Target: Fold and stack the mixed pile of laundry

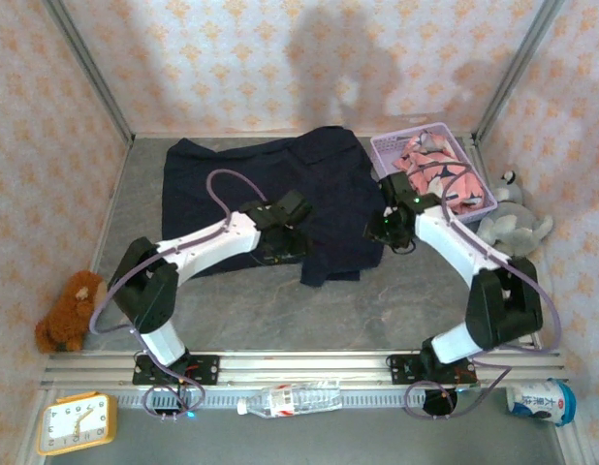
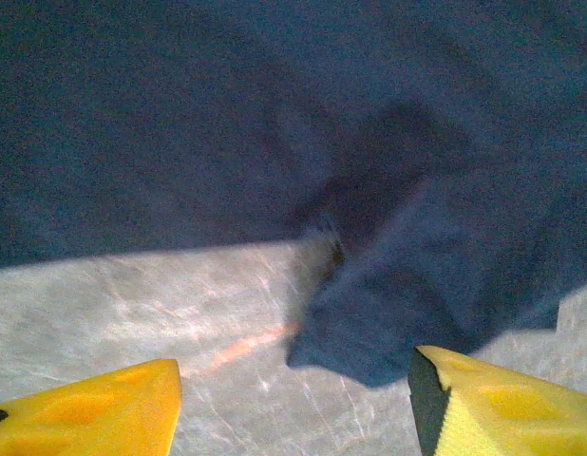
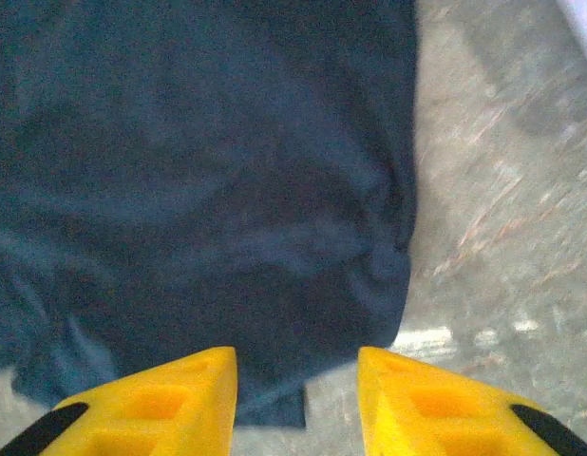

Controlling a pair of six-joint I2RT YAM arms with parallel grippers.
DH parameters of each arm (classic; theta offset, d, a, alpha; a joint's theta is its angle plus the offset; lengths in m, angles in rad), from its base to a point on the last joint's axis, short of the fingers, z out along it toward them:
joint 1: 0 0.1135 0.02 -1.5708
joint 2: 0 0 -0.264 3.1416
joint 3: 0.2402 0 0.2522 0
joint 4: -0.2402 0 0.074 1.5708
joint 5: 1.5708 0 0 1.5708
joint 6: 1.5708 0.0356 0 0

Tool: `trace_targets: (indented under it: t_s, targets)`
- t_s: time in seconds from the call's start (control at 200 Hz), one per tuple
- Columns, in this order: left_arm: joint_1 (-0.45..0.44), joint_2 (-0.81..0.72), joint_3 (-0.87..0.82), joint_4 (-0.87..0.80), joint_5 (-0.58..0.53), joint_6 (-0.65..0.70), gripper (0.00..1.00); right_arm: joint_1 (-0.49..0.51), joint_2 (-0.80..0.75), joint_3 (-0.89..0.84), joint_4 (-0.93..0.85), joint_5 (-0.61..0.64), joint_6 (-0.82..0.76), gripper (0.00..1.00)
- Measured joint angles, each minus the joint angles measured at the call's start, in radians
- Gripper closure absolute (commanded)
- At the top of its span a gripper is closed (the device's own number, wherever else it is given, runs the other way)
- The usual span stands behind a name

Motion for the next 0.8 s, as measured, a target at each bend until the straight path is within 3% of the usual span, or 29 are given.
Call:
trace_targets:
  t_s: [0.135,0.29,0.696,0.801]
  targets:
    - [0.116,0.006,-0.002,0.002,-0.043,-0.001,0.36,0.061,-0.044,-0.107,0.021,-0.035,0.011,0.74]
    - [0.198,0.05,-0.001,0.006,-0.066,-0.001,0.36,0.113,0.006,-0.151,0.049,-0.047,0.021,0.75]
    - [0.214,0.026,-0.055,0.008,-0.09,-0.004,0.35,0.21,0.15,-0.15,0.095,0.034,0.063,0.7]
    - [0.22,0.002,-0.08,0.007,-0.093,-0.005,0.36,0.21,0.163,-0.148,0.095,0.058,0.064,0.79]
